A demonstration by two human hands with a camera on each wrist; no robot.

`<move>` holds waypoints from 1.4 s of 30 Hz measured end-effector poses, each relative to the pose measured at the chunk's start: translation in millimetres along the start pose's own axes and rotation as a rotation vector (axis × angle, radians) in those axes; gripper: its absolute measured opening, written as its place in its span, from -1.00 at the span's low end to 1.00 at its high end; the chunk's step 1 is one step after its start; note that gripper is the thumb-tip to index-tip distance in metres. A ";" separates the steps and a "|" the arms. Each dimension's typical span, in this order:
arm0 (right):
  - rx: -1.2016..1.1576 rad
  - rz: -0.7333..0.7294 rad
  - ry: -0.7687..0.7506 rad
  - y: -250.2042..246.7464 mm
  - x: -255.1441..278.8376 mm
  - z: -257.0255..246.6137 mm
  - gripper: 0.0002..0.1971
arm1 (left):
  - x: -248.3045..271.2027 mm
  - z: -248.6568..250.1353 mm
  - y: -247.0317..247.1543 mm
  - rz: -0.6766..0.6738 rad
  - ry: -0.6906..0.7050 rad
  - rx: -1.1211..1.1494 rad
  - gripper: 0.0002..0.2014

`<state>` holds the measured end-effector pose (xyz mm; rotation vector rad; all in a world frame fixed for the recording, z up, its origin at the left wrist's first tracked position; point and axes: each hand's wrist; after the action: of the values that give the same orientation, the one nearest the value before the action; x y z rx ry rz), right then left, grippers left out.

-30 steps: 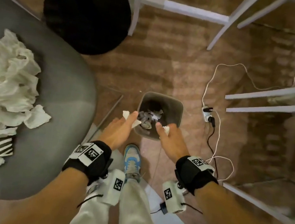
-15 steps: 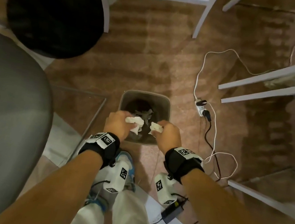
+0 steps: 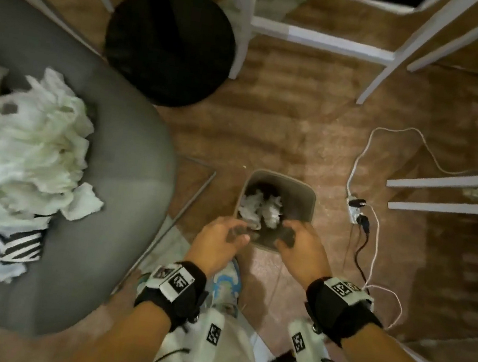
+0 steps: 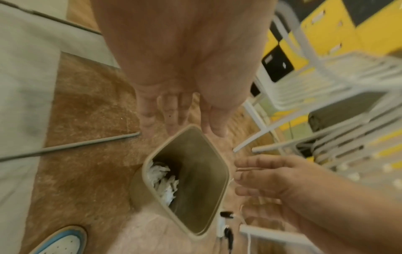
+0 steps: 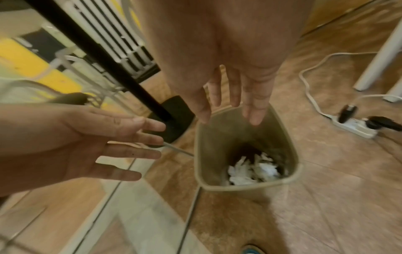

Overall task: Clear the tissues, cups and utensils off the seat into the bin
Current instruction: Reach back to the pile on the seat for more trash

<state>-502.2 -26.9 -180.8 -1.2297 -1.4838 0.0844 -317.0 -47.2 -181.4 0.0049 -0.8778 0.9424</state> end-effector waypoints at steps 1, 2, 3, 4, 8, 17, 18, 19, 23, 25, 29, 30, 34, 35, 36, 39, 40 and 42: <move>0.015 -0.007 -0.051 -4.9 10.0 -16.5 -0.60 | 18.5 -0.5 -12.9 0.047 0.007 0.094 -0.78; 0.024 -0.008 -0.108 -8.8 18.5 -33.5 -0.61 | 37.6 -1.1 -26.6 0.106 0.012 0.179 -0.83; 0.034 -0.006 -0.174 -12.2 26.7 -54.4 -0.63 | 57.0 -4.7 -43.1 0.182 0.017 0.243 -0.86; 0.043 -0.009 -0.235 -14.5 33.7 -74.9 -0.66 | 76.5 -7.5 -59.9 0.260 0.015 0.292 -0.87; 0.135 -0.061 -0.464 -12.8 54.8 -164.5 -0.80 | 141.4 -38.2 -123.5 0.574 -0.098 0.519 -0.85; 0.390 -0.178 -0.804 73.6 77.8 -307.9 -0.75 | 192.8 -131.6 -186.2 1.080 -0.513 0.299 -0.71; 0.412 -0.191 -0.821 86.4 80.7 -317.8 -0.74 | 193.3 -140.4 -188.6 1.078 -0.580 0.323 -0.63; 0.437 -0.213 -0.831 98.1 83.6 -325.2 -0.75 | 193.1 -145.4 -191.8 1.077 -0.638 0.368 -0.55; 0.537 -0.284 -0.853 132.5 98.6 -343.4 -0.71 | 183.7 -156.9 -201.0 1.110 -0.734 0.436 -0.38; 0.640 -0.274 -0.889 147.4 105.2 -346.1 -0.58 | 179.4 -161.8 -206.6 1.075 -0.769 0.390 -0.32; 0.822 -0.170 -0.904 168.6 106.2 -354.1 -0.28 | 176.1 -172.9 -217.6 0.984 -0.854 0.336 -0.32; 0.842 -0.160 -0.886 171.8 103.8 -355.8 -0.24 | 175.6 -174.3 -219.2 0.964 -0.867 0.322 -0.36; 0.869 -0.162 -0.861 177.9 99.0 -357.0 -0.27 | 174.9 -175.5 -219.5 0.946 -0.853 0.230 -0.59; 0.872 -0.165 -0.863 177.8 98.9 -356.2 -0.31 | 175.2 -175.4 -220.0 0.952 -0.851 0.229 -0.62; 0.870 -0.164 -0.860 177.0 98.6 -355.2 -0.35 | 176.0 -175.1 -220.3 0.956 -0.851 0.235 -0.63; 0.802 -0.101 -0.890 170.0 98.5 -351.4 -0.51 | 179.4 -172.4 -219.6 0.929 -0.833 0.258 -0.61; 0.769 -0.078 -0.907 167.0 97.9 -349.8 -0.56 | 180.2 -171.1 -219.5 0.913 -0.822 0.262 -0.59; 0.729 -0.036 -0.932 158.5 97.1 -346.9 -0.62 | 182.2 -168.7 -219.1 0.914 -0.801 0.262 -0.61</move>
<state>-121.5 -78.8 -95.6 -0.5435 -1.9739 1.1963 -1.8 7.2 -96.0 0.2371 -1.5323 1.9793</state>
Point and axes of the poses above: each hand's wrist, its own x-axis away from the middle knuckle, its own y-axis out of the palm, z = x × y, and after that the axes turned 3 degrees about y, right-handed
